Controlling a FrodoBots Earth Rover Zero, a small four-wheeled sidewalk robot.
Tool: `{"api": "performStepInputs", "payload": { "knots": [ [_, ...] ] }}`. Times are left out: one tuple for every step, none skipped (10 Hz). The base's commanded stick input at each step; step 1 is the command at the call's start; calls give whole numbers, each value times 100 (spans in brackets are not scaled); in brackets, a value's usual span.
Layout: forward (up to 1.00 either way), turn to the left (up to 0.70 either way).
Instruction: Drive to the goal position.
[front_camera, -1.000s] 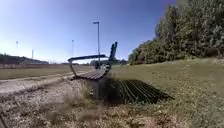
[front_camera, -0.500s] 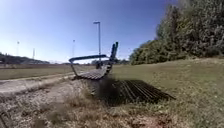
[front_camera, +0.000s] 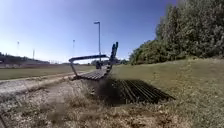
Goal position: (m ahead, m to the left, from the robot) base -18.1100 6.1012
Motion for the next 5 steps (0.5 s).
{"api": "performStepInputs", "payload": {
  "knots": [
    [0,70],
    [0,70],
    [0,70],
    [0,70],
    [0,70]
  ]
}}
